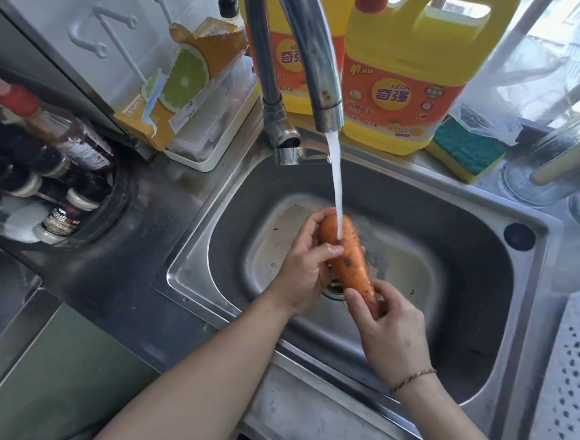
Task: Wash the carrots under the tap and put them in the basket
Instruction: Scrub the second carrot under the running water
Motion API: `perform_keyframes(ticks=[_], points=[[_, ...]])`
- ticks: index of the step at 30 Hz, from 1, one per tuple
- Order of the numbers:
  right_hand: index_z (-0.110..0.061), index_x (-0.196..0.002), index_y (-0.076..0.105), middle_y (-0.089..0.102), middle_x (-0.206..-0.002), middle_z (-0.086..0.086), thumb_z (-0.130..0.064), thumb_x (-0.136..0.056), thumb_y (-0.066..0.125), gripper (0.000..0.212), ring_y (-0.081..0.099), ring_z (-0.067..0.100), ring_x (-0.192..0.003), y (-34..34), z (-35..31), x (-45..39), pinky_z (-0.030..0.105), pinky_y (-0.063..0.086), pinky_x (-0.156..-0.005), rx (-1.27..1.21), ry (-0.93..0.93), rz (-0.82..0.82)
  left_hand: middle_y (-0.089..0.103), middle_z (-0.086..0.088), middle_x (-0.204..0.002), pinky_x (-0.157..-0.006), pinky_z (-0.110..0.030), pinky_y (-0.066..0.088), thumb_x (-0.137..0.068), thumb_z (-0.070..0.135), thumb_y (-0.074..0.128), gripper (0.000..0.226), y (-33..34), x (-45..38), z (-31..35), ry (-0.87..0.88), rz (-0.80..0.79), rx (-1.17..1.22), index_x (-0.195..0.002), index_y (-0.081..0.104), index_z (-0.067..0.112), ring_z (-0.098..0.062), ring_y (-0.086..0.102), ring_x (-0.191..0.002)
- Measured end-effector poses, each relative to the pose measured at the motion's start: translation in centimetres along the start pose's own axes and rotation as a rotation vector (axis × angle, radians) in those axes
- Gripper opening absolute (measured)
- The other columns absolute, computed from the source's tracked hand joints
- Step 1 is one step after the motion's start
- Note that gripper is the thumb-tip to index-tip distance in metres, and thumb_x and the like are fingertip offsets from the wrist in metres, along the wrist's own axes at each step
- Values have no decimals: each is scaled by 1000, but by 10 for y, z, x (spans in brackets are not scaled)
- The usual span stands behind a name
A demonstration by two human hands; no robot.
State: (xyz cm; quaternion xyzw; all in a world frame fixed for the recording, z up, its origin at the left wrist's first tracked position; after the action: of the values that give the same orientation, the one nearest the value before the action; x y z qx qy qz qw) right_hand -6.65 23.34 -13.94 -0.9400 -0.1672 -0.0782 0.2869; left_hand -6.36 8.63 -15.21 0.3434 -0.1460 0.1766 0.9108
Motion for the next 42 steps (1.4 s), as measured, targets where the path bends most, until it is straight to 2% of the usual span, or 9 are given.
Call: perform_keyframes(ticks=[3,7,11,18,23,28,32,35,42], points=[[-23,-94,69,61,-58,-7,-44,-81,70,25,56,5,-57,0,3,0,14,42,-53,0,9,5,63,-11,-97,-76,-40,56,-74,2,53,57,3,-2,-2,-11,71,-11,-128,49,20,-33,66,-89],[-23,-98,68,61,-59,-9,-43,-83,71,25,57,3,-57,0,3,0,11,40,-52,19,11,0,61,-16,-95,-78,-42,52,-72,5,53,48,5,-6,-3,-18,174,21,-117,56,22,-37,64,-87],[-24,-99,70,64,-63,-8,-47,-81,70,29,58,5,-57,0,2,-1,19,44,-57,24,20,5,63,-14,-90,-71,-39,53,-89,-1,47,36,3,-9,-4,-28,211,50,-114,58,23,-36,64,-82],[-22,-92,69,57,-56,-10,-42,-83,72,21,54,2,-55,0,7,2,12,38,-51,-7,31,9,65,-11,-96,-77,-40,53,-74,3,55,54,1,-3,-5,-67,132,21,-124,57,24,-35,64,-90],[-27,-90,66,58,-57,-9,-39,-83,72,15,56,2,-59,5,5,8,12,40,-53,-8,19,1,69,-6,-82,-74,-40,53,-87,1,57,28,-1,-5,-5,-56,246,22,-103,63,24,-38,61,-87],[-30,-90,66,62,-60,-7,-43,-83,70,15,57,6,-60,5,8,5,16,42,-52,-26,34,-4,63,-11,-98,-84,-47,49,-72,4,57,47,-4,-4,-6,-56,163,-28,-112,64,26,-40,59,-94],[-30,-89,66,59,-57,-6,-43,-83,70,15,54,9,-53,6,7,3,18,41,-52,-41,36,-1,61,-12,-100,-83,-48,47,-72,9,58,41,-2,-9,-4,-68,223,-16,-107,67,27,-41,57,-96],[-29,-90,68,59,-55,-5,-46,-83,69,18,54,10,-51,5,8,0,26,43,-55,-44,42,-13,60,-16,-99,-80,-45,48,-76,18,55,35,0,-11,-2,-66,242,-16,-108,66,24,-39,58,-94],[-24,-93,69,57,-55,-7,-46,-83,68,24,52,8,-50,4,8,1,22,40,-53,-66,36,6,55,-16,-112,-84,-45,48,-71,6,62,58,-4,-9,-2,-62,49,-53,-126,58,24,-39,55,-101]])
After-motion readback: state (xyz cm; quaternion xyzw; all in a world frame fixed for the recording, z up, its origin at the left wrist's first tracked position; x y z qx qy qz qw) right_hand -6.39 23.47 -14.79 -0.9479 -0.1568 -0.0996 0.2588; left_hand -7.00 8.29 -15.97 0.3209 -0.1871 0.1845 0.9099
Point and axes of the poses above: each hand's wrist, its own x-axis away from the middle knuckle, its own y-axis out of the palm, z = x × y, the point moved 4 cm from there along -x, towards the middle knuckle
